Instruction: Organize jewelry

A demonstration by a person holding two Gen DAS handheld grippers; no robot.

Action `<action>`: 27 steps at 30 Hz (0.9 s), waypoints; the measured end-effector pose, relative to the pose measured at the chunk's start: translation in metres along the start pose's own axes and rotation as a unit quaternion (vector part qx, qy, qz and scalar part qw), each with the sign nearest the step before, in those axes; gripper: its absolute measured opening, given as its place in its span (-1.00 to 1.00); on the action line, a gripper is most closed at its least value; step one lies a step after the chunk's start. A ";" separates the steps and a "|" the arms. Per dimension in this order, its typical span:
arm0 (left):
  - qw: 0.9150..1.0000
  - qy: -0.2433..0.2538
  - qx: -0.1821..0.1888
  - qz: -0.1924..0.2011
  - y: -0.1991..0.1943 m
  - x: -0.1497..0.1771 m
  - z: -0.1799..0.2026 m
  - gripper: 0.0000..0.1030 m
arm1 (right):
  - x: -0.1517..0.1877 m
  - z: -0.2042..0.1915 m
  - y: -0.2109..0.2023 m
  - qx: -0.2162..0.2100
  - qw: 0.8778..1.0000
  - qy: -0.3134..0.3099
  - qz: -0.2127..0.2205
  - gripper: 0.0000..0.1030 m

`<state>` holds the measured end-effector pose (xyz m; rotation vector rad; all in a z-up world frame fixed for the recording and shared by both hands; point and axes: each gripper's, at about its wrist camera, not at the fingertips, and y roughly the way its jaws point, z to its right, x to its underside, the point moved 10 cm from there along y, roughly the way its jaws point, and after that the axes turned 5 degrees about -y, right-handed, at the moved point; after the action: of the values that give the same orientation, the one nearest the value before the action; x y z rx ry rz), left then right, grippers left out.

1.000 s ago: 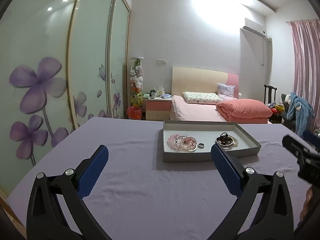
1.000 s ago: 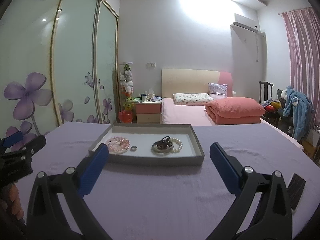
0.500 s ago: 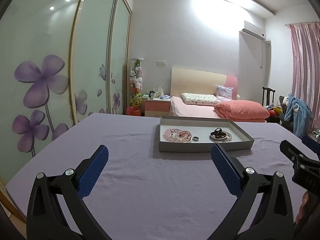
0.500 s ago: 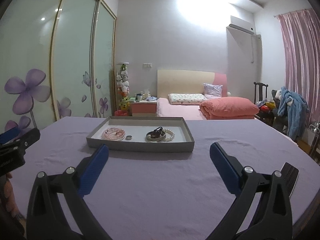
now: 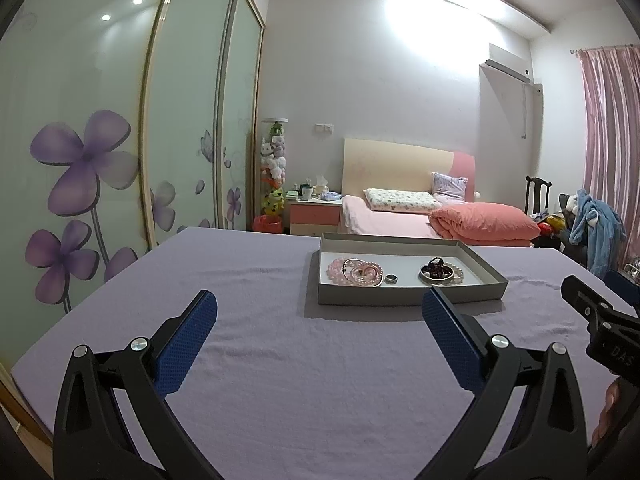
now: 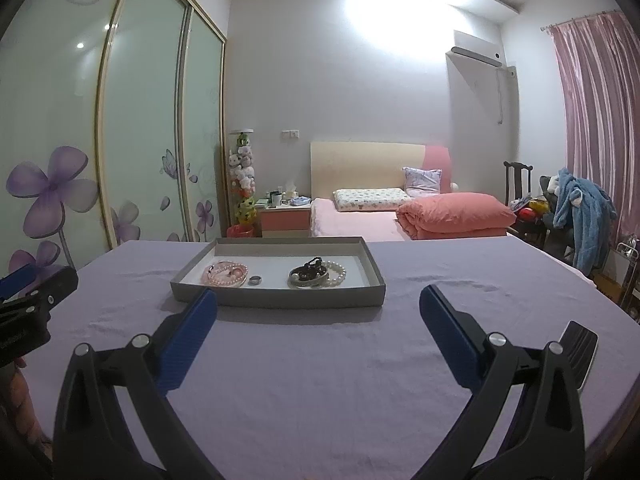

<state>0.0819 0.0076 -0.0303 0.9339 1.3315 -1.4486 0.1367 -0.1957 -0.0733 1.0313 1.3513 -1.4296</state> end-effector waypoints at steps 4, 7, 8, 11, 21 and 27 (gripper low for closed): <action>1.000 0.001 0.000 -0.001 0.000 0.000 0.000 0.97 | 0.000 0.000 0.000 0.000 1.000 -0.001 0.000 0.92; 1.000 0.000 0.000 -0.001 0.000 0.000 0.000 0.97 | 0.000 0.000 0.000 0.000 1.000 0.000 0.000 0.92; 1.000 0.000 0.000 -0.001 0.000 0.000 0.000 0.97 | 0.000 0.000 0.000 0.000 1.000 0.000 0.000 0.92; 1.000 0.000 0.000 -0.001 0.000 -0.001 0.000 0.97 | -0.001 0.000 -0.001 0.001 1.000 0.000 0.003 0.92; 1.000 -0.001 0.000 -0.007 0.000 0.004 -0.001 0.97 | -0.001 -0.002 -0.001 0.000 1.000 0.002 -0.001 0.92; 1.000 -0.003 -0.002 -0.007 -0.002 0.005 -0.001 0.97 | -0.001 -0.003 -0.001 0.000 1.000 0.004 -0.002 0.92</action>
<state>0.0784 0.0075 -0.0346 0.9196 1.3386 -1.4577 0.1360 -0.1925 -0.0726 1.0355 1.3611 -1.4294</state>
